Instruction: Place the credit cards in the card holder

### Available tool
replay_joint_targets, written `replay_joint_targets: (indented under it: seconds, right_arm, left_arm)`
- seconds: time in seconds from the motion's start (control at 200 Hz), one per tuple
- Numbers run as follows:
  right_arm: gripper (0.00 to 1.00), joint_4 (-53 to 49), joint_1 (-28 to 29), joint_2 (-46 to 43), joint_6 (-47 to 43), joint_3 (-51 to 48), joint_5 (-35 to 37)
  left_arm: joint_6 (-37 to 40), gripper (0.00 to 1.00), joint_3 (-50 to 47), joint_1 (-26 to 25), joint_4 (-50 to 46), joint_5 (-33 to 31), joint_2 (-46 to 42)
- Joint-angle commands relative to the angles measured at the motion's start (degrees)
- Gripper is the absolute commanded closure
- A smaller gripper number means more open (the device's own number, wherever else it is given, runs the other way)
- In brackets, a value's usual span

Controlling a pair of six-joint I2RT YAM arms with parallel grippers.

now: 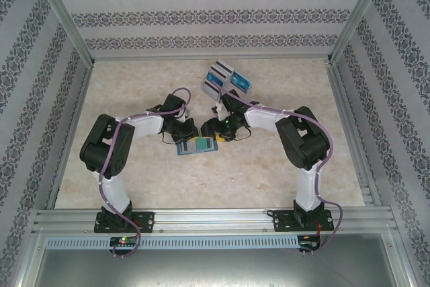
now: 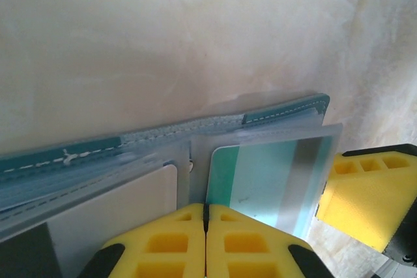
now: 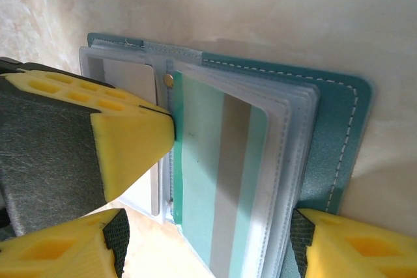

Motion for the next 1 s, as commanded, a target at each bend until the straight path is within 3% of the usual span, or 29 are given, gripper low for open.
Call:
replay_joint_targets:
  seconds: [0.0, 0.999]
  right_arm:
    - [0.32, 0.96, 1.36, 0.59, 0.87, 1.54, -2.04]
    - [0.32, -0.27, 4.59, -3.41, 2.53, 7.39, -5.04]
  left_arm:
    - [1.16, 0.96, 0.61, -1.30, -2.06, -1.93, 2.64]
    - [1.30, 0.96, 1.50, -1.29, -2.85, -2.08, -1.40]
